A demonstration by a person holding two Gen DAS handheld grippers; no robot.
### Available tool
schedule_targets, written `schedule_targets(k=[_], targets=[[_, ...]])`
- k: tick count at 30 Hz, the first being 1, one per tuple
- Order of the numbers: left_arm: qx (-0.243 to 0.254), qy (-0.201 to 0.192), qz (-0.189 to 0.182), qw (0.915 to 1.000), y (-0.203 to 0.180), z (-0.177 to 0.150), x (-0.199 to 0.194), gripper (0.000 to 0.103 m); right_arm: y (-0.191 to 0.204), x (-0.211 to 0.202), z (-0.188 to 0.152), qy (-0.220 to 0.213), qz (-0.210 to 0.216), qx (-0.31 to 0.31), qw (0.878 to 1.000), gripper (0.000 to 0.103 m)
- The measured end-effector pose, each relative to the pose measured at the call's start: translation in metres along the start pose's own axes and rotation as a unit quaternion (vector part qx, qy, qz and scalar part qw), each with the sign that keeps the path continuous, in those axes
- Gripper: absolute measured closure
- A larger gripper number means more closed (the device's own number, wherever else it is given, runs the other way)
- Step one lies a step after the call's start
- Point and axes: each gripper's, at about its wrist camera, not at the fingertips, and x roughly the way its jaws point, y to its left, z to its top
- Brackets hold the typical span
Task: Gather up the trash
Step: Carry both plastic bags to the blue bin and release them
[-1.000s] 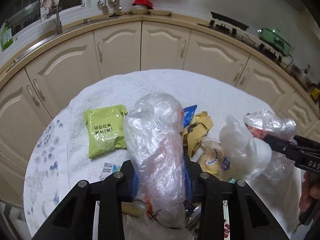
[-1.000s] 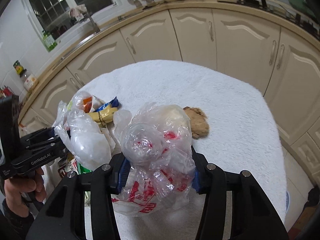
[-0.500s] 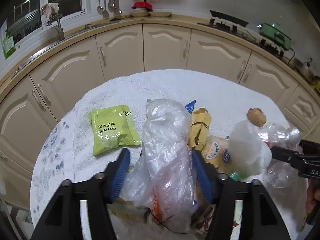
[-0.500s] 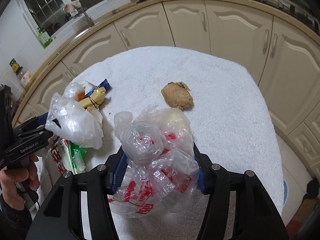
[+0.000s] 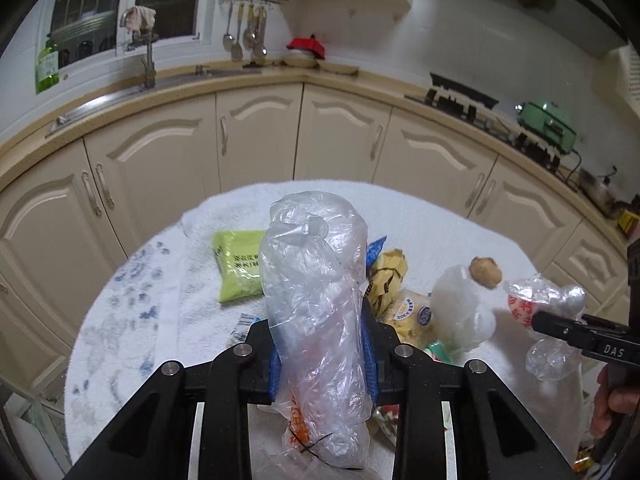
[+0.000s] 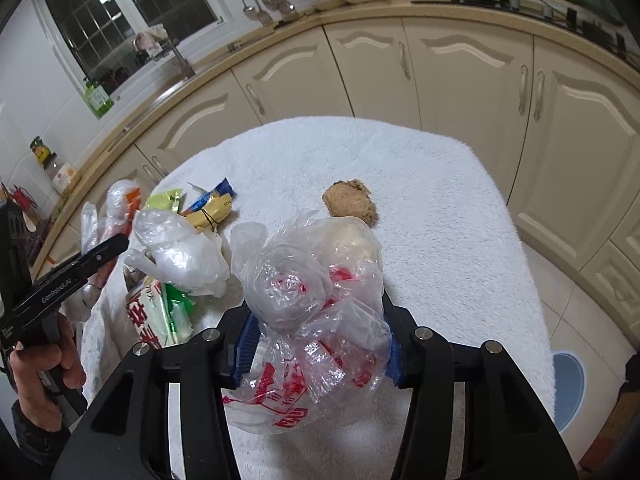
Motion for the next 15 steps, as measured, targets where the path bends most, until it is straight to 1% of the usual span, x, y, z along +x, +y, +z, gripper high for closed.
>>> schedule_targets(k=[6,8,15], targets=[[0.003,-0.035,0.01,0.9993,-0.013,-0.011,-0.046,0.075,0.0,-0.039,-0.002,-0.039,0.01,-0.002,0.999,0.052],[0.006,-0.043,0.014,0.999,-0.023,-0.014,-0.06,0.075,0.002,-0.05,-0.003,-0.051,0.011,-0.003,0.999,0.052],[0.025,-0.077,0.0,0.9967,-0.073,-0.024,-0.108,0.075,0.0,-0.106,-0.005,-0.101,0.014,-0.009,0.995,0.052]])
